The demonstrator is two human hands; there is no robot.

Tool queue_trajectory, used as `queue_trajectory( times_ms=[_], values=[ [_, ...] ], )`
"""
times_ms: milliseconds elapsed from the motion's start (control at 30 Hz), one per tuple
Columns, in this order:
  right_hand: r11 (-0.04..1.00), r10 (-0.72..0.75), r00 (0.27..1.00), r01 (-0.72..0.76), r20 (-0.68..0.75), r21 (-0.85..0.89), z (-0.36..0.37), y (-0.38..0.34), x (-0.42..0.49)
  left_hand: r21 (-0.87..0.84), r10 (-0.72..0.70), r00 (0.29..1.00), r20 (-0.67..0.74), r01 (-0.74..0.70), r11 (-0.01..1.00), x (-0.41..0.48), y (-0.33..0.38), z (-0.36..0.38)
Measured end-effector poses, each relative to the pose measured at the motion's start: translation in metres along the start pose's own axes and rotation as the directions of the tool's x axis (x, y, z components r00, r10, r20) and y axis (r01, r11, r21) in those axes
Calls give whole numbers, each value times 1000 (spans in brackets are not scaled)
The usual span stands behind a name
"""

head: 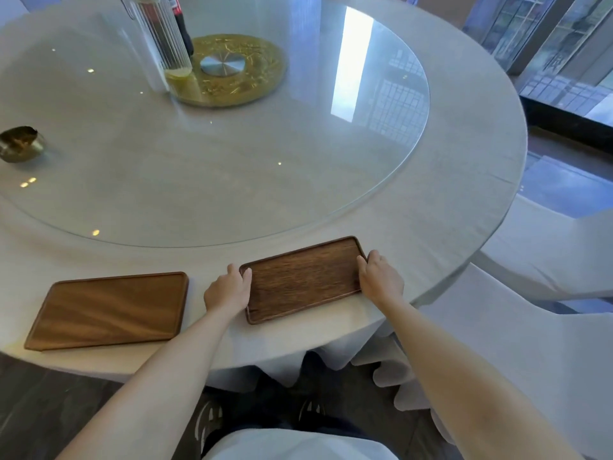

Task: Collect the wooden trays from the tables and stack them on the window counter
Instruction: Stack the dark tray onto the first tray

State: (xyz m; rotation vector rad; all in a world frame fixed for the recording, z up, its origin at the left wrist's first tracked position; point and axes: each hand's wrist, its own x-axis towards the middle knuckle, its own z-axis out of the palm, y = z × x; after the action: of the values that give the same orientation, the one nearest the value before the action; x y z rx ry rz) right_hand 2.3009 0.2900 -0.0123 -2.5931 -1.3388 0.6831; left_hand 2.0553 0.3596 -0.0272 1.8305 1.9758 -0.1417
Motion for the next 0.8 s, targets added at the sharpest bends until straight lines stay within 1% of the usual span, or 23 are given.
queue_trajectory(
  times_ms=[100, 233, 400, 533, 633, 800],
  values=[
    [1000, -15, 1000, 15, 9, -4, 1, 0, 2, 35, -47, 999, 2, 47, 998, -4, 6, 3],
    [999, -33, 999, 33, 6, -21, 2, 2, 5, 17, -90, 996, -11, 90, 996, -6, 9, 6],
    [1000, -20, 1000, 19, -16, -9, 5, 0, 5, -52, -83, 995, -58, 80, 995, -10, 4, 6],
    [999, -37, 998, 38, -53, 6, 6, -12, 1, -116, -86, 991, -104, 74, 990, -7, -3, -8],
    [998, -44, 997, 46, -61, 37, 8, -31, -2, -151, -86, 985, -148, 64, 986, -1, -15, -27],
    [995, -70, 994, 76, -81, 66, 17, -74, -15, -146, -52, 970, -236, 17, 989, 10, -53, -59]
  ],
)
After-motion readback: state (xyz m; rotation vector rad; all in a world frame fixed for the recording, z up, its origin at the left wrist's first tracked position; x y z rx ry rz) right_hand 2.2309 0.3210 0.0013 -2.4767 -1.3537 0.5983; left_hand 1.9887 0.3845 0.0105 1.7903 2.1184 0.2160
